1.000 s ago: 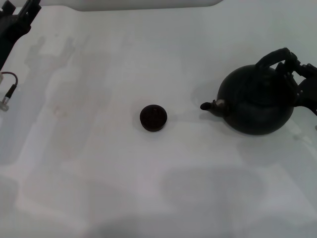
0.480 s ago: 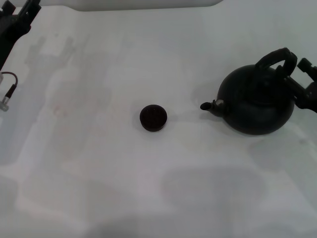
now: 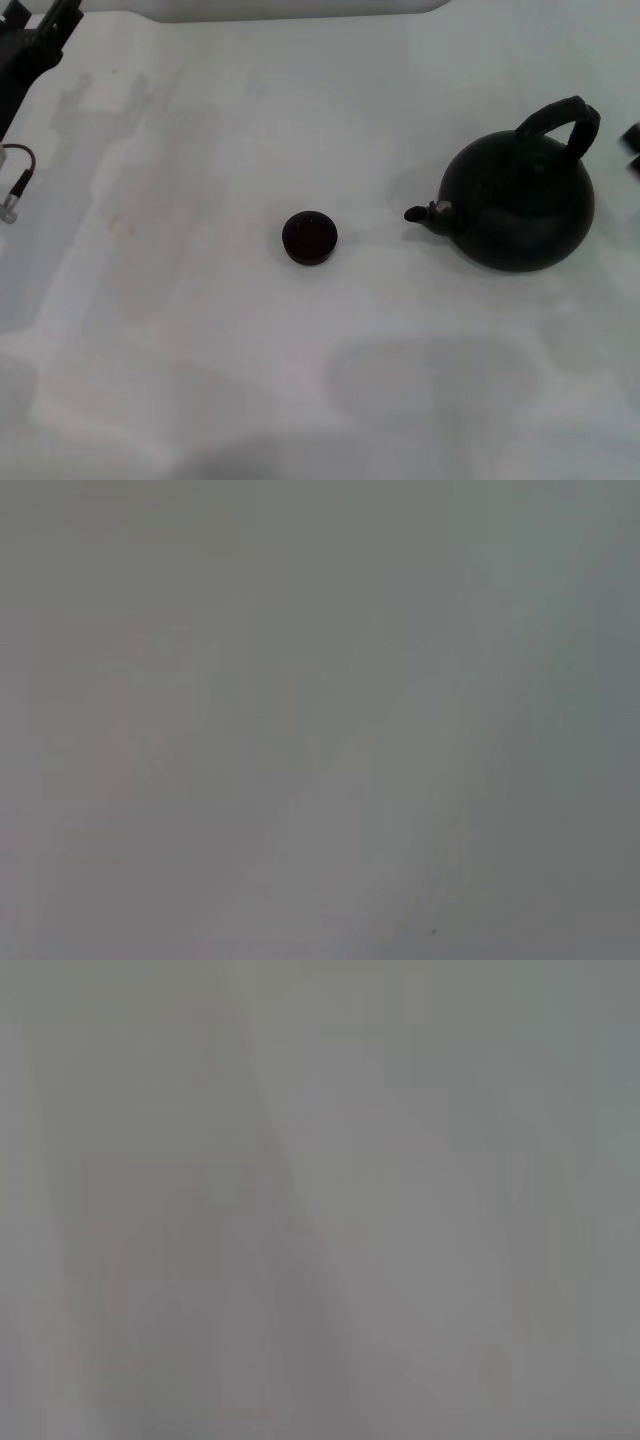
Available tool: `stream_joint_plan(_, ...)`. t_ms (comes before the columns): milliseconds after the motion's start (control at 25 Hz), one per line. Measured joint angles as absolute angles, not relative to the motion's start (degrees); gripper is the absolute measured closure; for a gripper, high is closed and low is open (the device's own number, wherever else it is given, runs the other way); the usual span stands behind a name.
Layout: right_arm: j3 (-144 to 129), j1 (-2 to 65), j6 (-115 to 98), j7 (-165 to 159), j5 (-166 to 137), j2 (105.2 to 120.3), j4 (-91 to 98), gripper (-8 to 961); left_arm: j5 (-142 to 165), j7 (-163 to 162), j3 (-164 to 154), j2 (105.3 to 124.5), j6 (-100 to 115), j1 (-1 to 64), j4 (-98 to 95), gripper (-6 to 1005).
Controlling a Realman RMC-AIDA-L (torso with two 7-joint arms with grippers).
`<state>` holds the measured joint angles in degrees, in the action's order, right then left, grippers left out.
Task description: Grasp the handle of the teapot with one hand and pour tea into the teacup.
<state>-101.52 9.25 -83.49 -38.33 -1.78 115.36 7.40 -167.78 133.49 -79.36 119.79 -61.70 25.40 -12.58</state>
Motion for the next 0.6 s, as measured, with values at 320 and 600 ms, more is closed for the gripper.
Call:
stream_joint_plan(320, -92.77, 10.95, -85.02, -16.89, 0.28, 116.14, 8.77, 72, -167.78, 137.05, -79.37, 119.81, -62.09, 25.34, -12.50, 138)
stream_joint_plan(600, -93.29, 11.36, -81.13, -18.75, 9.30, 116.19, 10.89, 77, -167.78, 138.87, -79.51, 119.93, -62.08, 25.39, -12.48, 138)
